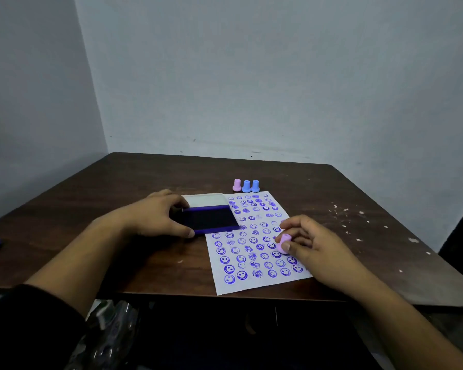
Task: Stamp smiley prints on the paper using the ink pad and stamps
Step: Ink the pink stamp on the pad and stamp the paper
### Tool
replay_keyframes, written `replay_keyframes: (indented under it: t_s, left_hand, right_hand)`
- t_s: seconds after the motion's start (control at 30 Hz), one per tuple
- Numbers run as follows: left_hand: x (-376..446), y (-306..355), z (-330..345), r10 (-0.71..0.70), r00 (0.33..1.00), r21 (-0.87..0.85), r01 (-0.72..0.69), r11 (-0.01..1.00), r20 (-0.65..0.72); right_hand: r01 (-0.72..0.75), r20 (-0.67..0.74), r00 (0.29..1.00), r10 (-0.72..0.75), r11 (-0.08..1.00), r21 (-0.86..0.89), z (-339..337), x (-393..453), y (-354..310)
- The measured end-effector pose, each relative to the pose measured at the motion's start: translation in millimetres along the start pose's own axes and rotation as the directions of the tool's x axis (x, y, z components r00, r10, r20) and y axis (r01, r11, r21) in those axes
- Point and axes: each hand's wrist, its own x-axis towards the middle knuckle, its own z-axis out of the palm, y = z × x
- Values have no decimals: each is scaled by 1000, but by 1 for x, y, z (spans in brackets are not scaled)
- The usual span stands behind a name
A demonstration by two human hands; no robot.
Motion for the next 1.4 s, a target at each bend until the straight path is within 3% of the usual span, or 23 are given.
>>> replay_keyframes:
  t_s: [0.27, 0.6, 0.77, 1.0, 1.4]
  left_hand:
    - [-4, -12, 16, 42, 997, -167, -52, 985, -59]
    - [-5, -18, 25, 84, 987, -116, -101, 988, -139]
    - [-7, -16, 24, 69, 987, -124, -87, 988, -147]
    - [-8, -12, 23, 73, 988, -115, -89, 989, -135]
    - [-6, -15, 25, 67, 989, -105, -82, 991, -133]
  right_hand:
    - [8, -76, 997, -12, 998, -61, 0, 5, -2]
    - [148, -158, 977, -147, 989, -2, 36, 63, -50]
    - [199, -92, 973, -213, 970, -138, 76, 107, -62]
    - [274, 6, 958, -285, 913, -303, 91, 116, -29]
    - [224, 18, 973, -231, 914, -340, 94, 115, -26]
